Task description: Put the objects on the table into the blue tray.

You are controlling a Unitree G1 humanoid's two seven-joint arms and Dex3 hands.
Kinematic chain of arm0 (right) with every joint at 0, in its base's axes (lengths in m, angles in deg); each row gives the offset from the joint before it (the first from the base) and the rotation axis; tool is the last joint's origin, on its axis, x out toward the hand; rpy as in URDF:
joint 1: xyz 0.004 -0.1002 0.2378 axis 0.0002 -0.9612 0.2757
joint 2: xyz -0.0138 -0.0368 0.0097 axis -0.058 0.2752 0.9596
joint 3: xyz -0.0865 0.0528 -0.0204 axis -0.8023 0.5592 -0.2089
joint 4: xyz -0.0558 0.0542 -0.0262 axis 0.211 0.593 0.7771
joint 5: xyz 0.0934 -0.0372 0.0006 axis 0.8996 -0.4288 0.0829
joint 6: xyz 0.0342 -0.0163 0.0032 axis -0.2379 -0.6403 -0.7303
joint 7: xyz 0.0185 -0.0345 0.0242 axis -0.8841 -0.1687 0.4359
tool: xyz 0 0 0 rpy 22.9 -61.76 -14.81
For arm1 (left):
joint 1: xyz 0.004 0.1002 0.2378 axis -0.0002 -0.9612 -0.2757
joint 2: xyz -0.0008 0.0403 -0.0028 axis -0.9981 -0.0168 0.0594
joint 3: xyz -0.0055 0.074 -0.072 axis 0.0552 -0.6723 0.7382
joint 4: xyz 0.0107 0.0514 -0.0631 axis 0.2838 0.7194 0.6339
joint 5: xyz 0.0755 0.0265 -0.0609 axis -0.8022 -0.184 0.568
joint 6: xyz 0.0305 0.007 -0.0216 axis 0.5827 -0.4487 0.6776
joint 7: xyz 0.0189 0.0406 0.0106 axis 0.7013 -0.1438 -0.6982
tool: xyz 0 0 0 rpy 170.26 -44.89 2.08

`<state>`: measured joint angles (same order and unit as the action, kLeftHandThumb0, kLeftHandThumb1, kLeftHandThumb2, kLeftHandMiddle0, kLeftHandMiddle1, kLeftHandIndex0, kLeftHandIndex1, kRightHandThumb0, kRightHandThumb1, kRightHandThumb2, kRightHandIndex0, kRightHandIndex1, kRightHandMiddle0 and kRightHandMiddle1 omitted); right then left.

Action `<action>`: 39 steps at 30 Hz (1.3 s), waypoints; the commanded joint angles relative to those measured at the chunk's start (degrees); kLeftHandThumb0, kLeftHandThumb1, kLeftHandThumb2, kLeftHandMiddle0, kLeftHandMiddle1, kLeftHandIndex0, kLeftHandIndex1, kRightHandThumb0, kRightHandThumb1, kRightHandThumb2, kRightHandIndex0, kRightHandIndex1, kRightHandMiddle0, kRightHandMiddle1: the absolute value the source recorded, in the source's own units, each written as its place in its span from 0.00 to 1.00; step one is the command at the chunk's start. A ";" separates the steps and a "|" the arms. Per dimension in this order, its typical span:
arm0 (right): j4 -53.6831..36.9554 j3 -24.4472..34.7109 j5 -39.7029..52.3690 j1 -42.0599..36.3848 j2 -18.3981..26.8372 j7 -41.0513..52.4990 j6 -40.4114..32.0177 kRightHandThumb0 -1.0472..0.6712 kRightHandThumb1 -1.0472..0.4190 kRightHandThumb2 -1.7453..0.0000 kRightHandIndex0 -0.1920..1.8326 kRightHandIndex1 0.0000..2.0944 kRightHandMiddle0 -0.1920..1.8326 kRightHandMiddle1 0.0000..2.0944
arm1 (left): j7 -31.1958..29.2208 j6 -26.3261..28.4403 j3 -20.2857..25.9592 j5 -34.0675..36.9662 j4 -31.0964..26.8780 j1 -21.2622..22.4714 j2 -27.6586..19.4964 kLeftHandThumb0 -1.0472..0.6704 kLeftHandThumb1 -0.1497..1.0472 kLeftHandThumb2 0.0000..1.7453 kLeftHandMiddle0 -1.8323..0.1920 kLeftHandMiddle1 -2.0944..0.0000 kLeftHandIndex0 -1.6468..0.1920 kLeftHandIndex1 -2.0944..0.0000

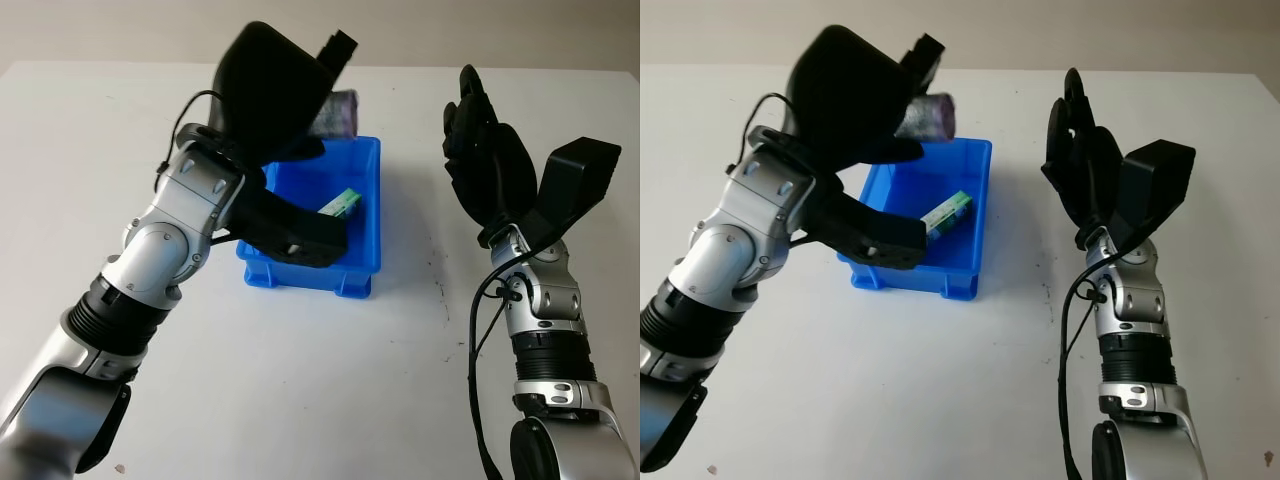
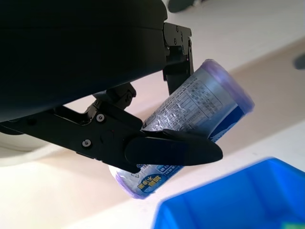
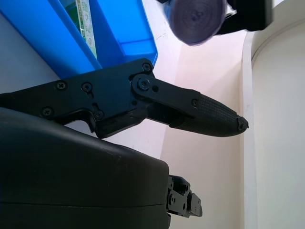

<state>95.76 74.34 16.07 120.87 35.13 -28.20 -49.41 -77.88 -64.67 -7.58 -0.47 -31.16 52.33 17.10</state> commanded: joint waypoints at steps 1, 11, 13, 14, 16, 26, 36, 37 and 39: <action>-1.43 0.31 0.10 -0.47 0.70 0.02 -0.36 0.17 0.00 0.58 0.00 0.00 0.00 0.00 | 0.47 -0.76 0.39 2.18 0.46 0.15 0.27 0.35 1.00 0.23 0.50 0.00 0.80 0.37; -0.40 0.09 0.23 -0.17 0.18 0.51 0.57 0.17 0.00 0.57 0.00 0.00 0.00 0.00 | 4.45 -3.91 1.05 10.96 5.54 -0.80 -0.03 0.30 1.00 0.25 0.62 0.00 0.87 0.33; -0.15 0.07 0.22 -0.14 0.18 0.74 0.92 0.17 0.00 0.58 0.00 0.00 0.00 0.00 | 4.02 -3.17 0.98 11.58 5.78 -0.93 0.05 0.28 1.00 0.25 0.74 0.10 0.88 0.53; -0.13 0.07 0.20 -0.16 0.20 0.78 0.91 0.17 0.00 0.58 0.00 0.00 0.00 0.00 | 3.27 -2.26 1.21 12.12 5.81 -1.04 0.38 0.27 1.00 0.25 0.78 0.13 0.87 0.58; -0.22 0.07 0.03 -0.24 0.16 0.56 0.85 0.17 0.00 0.58 0.00 0.00 0.00 0.00 | 2.82 -1.23 1.33 12.66 5.83 -1.25 0.49 0.24 1.00 0.24 0.84 0.35 0.88 0.60; 0.27 0.28 0.39 -0.37 -0.06 0.79 1.24 0.17 0.00 0.58 0.00 0.00 0.00 0.00 | 8.34 -1.00 2.79 14.41 5.48 -2.37 -0.52 0.21 1.00 0.29 0.94 0.98 1.00 0.89; 0.51 0.41 0.55 -0.46 0.18 1.01 1.22 0.17 0.00 0.59 0.00 0.00 0.00 0.00 | 11.12 3.08 6.19 15.79 5.02 -2.47 -1.06 0.18 1.00 0.31 1.00 1.00 1.00 1.00; 0.42 0.41 0.52 -0.45 0.20 0.94 1.01 0.17 0.00 0.59 0.00 0.00 0.00 0.00 | 10.51 4.34 6.41 15.40 4.76 -2.32 -1.18 0.18 1.00 0.31 1.00 1.00 1.00 1.00; 0.21 0.37 0.44 -0.45 0.27 0.84 0.59 0.17 0.00 0.59 0.00 0.00 0.00 0.00 | 9.98 6.58 6.78 14.86 4.39 -2.09 -1.23 0.19 1.00 0.32 1.00 1.00 1.00 1.00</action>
<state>96.19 74.37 16.25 120.60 35.08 -27.40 -48.97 -67.69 -59.13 -2.09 14.81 -25.64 49.98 16.33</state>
